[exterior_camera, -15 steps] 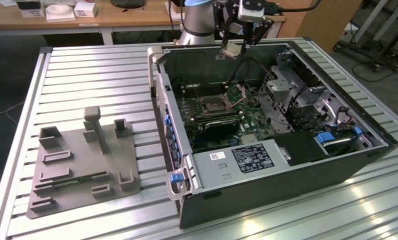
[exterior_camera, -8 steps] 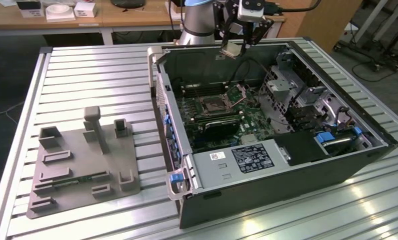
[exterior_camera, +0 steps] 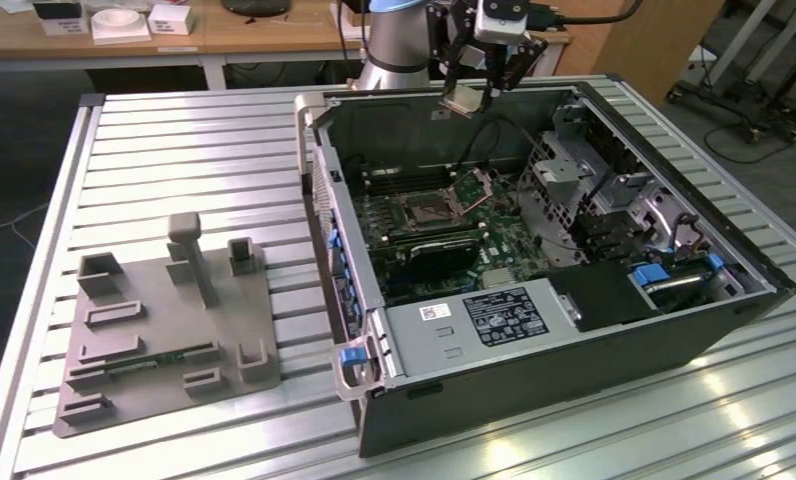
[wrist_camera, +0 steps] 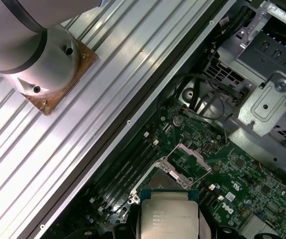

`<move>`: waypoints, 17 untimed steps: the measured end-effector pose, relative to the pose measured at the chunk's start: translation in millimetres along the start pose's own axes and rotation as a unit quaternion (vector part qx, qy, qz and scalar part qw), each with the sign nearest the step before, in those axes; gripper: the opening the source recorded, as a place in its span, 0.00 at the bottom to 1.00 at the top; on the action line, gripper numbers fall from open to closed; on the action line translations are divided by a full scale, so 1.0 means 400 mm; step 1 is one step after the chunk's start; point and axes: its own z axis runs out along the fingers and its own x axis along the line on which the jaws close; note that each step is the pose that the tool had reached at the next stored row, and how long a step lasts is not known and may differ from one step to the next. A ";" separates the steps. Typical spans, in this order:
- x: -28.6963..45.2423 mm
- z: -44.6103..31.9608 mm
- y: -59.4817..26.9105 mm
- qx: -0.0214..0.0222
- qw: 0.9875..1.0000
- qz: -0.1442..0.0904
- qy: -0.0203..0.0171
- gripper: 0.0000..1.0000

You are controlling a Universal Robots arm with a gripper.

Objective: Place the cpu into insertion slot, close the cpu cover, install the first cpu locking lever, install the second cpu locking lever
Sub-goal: 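Place the cpu into insertion slot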

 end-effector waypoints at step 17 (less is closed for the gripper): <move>0.000 0.000 0.000 0.000 1.000 0.011 -0.001 0.54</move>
